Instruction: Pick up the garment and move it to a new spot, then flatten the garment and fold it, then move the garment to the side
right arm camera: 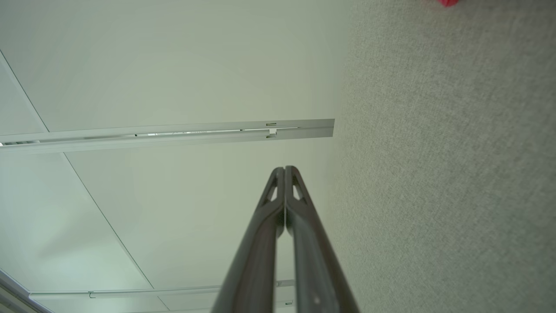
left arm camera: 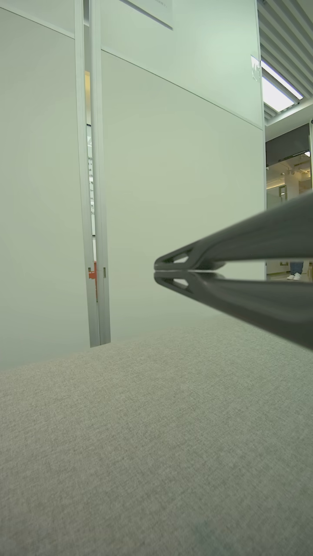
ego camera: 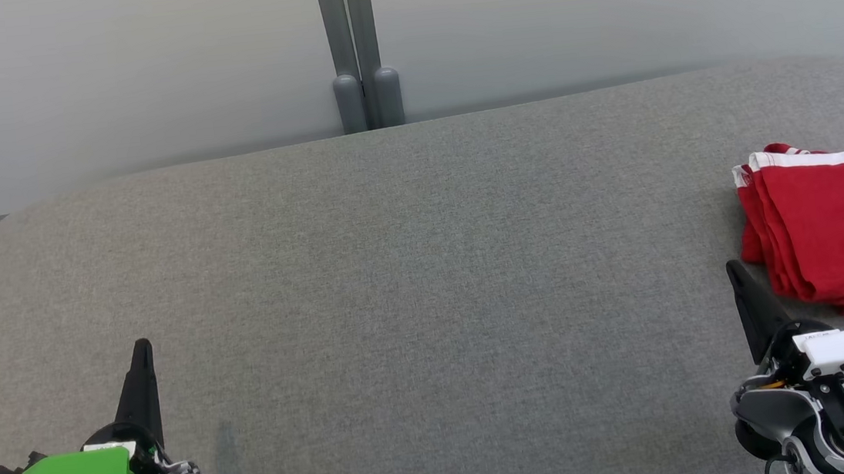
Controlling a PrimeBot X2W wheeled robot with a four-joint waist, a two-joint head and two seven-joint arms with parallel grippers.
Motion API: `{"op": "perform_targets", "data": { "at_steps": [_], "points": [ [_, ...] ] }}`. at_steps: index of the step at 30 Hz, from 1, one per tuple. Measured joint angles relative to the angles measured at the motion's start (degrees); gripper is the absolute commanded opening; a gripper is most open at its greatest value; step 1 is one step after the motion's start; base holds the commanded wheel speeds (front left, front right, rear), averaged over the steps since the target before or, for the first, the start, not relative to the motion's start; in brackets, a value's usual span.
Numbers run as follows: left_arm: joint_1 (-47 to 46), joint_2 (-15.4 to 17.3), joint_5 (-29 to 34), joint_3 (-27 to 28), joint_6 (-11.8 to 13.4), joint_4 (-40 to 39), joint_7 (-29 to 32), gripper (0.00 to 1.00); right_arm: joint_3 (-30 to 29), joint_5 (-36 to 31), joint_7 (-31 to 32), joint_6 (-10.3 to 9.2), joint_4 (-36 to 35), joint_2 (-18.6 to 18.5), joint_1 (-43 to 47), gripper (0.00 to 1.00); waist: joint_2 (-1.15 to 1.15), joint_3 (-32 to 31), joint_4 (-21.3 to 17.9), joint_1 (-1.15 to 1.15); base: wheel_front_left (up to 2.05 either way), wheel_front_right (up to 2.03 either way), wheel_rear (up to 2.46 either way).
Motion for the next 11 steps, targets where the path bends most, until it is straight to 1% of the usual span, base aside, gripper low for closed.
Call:
{"op": "perform_targets", "data": {
  "at_steps": [11],
  "points": [
    [0.0, -0.02, 0.05, 0.05, 0.0, 0.0, 0.01, 0.0, 0.0, 0.0, 0.0, 0.0, 0.0, 0.0, 0.0, 0.0, 0.0, 0.0, 0.0, 0.0, 0.0, 0.0, 0.0]
  ]
}}
